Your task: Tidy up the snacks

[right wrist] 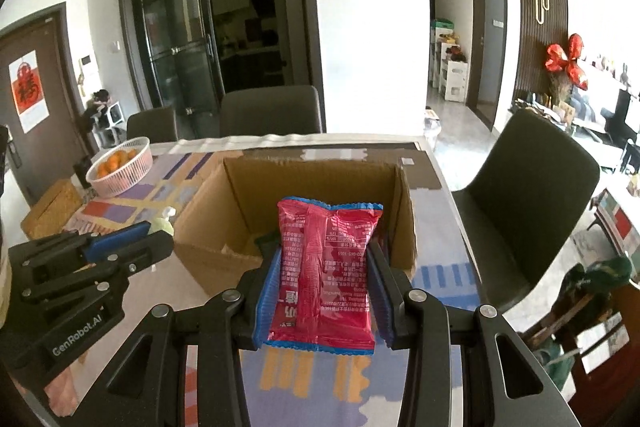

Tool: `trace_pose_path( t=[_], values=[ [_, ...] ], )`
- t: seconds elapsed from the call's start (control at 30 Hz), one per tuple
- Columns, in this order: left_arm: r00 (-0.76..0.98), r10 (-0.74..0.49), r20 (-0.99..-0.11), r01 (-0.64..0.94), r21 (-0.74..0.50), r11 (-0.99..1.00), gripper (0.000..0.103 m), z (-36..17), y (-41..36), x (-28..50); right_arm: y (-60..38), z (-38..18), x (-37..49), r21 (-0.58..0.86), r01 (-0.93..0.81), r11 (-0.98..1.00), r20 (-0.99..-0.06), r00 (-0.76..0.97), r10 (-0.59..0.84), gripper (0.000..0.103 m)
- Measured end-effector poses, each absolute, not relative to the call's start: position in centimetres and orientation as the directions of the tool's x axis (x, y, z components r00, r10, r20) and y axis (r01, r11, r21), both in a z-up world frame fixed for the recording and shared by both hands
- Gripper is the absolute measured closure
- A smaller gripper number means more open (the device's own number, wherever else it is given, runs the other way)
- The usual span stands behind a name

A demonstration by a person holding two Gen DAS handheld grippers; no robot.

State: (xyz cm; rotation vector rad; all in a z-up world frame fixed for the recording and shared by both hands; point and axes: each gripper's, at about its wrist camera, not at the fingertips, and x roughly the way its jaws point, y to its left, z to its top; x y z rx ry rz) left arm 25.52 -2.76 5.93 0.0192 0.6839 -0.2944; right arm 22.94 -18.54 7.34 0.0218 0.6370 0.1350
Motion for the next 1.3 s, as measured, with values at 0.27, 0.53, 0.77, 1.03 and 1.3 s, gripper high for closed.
trace_pose_path(
  t=[0.27, 0.53, 0.77, 1.03, 1.3],
  values=[
    [0.736, -0.255, -0.627, 0.259, -0.086, 0.962, 0.084, 6.9, -2.5, 28.5, -18.3, 8.6, 25.7, 0.033, -0.118, 0.992, -0.578, 0.808, 0.116, 0.061],
    [0.705, -0.266, -0.657, 0.261, -0.107, 0.959, 0.084, 6.7, -2.8, 32.1, -18.2, 9.2, 29.0, 0.015, -0.132, 0.991, -0.596, 0.794, 0.115, 0.061],
    [0.649, -0.279, -0.707, 0.275, -0.124, 0.953, 0.084, 5.2, -3.6, 34.8, -18.3, 7.7, 32.2, 0.026, -0.151, 0.988, -0.661, 0.739, 0.13, 0.061],
    [0.656, -0.224, -0.721, 0.224, -0.097, 0.97, 0.067, 4.0, -3.4, 34.6, -19.2, 5.6, 33.3, 0.036, -0.117, 0.992, -0.72, 0.686, 0.107, 0.054],
    [0.714, -0.152, -0.683, 0.179, -0.033, 0.983, 0.054, 4.4, -2.6, 30.8, -19.4, 6.1, 30.1, 0.017, -0.101, 0.995, -0.687, 0.722, 0.085, 0.037]
  ],
)
